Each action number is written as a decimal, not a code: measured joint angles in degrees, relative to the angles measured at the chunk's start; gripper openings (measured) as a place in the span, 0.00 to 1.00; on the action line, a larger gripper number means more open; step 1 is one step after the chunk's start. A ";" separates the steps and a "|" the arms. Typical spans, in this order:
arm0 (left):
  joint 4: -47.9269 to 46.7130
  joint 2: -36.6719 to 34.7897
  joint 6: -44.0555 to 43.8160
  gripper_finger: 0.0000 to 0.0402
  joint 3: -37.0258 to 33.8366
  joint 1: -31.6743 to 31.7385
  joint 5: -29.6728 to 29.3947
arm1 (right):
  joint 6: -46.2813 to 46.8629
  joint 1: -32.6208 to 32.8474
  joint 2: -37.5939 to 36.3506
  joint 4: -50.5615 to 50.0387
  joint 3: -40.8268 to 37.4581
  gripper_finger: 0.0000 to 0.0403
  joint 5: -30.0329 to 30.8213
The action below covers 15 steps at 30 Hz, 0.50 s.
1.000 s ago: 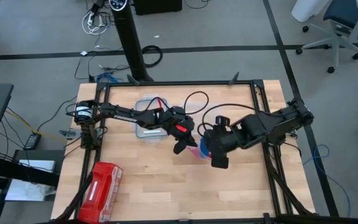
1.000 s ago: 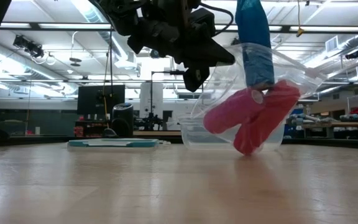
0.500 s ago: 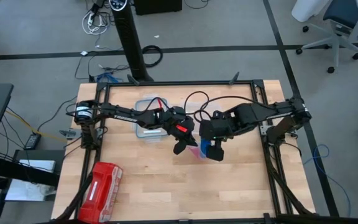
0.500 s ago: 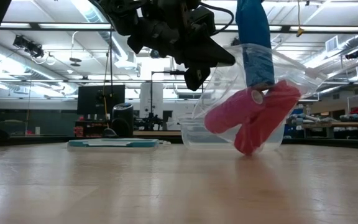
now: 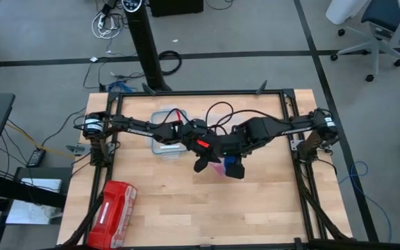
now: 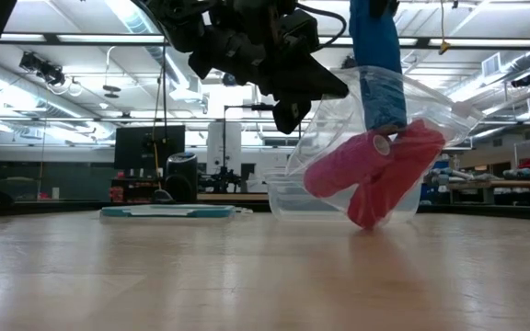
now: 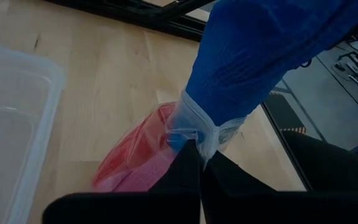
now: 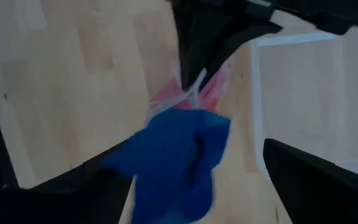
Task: Roll bandage
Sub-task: Put the blue bandage into the transparent zip bag
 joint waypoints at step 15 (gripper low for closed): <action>1.69 0.01 0.22 0.00 0.00 0.09 -0.09 | 0.39 -0.42 1.31 0.67 -0.01 0.50 -1.62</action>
